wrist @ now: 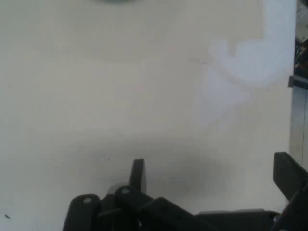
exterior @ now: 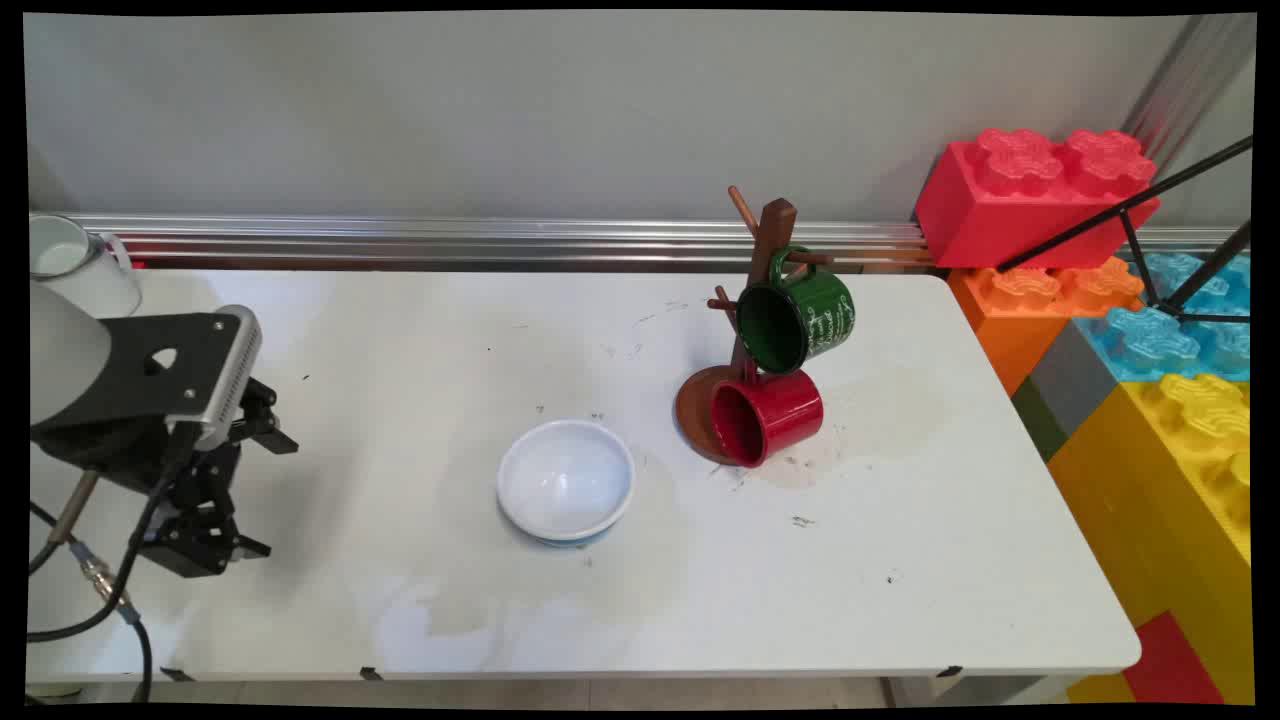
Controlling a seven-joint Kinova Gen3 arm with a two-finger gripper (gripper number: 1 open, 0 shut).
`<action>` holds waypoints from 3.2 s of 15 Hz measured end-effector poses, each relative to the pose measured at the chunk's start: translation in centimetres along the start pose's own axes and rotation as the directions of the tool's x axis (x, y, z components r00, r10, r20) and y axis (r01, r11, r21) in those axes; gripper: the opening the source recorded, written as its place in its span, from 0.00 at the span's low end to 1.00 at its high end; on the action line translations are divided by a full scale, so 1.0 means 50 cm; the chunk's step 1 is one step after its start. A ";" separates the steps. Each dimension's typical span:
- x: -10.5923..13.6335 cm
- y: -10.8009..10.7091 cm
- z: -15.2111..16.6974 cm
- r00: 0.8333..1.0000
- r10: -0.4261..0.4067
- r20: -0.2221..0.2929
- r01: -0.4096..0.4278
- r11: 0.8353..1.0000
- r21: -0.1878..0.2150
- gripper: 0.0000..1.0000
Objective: Pick up the green mug from the rack
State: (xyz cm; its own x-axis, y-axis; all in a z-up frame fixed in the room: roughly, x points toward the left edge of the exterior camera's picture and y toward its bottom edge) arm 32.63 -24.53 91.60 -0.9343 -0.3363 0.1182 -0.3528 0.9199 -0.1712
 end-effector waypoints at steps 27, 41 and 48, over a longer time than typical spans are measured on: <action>0.509 -0.025 0.044 0.743 -0.471 -0.475 0.493 0.865 -0.086 1.00; 0.619 -0.057 0.099 0.573 -0.587 -0.572 0.602 0.775 -0.193 1.00; 0.626 -0.076 0.123 0.515 -0.619 -0.593 0.637 0.739 -0.218 1.00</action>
State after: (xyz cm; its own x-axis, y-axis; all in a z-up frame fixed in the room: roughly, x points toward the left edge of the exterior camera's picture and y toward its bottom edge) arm 4.39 -39.78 89.96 -0.2323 -0.6231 0.7469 -0.8452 0.5094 0.1620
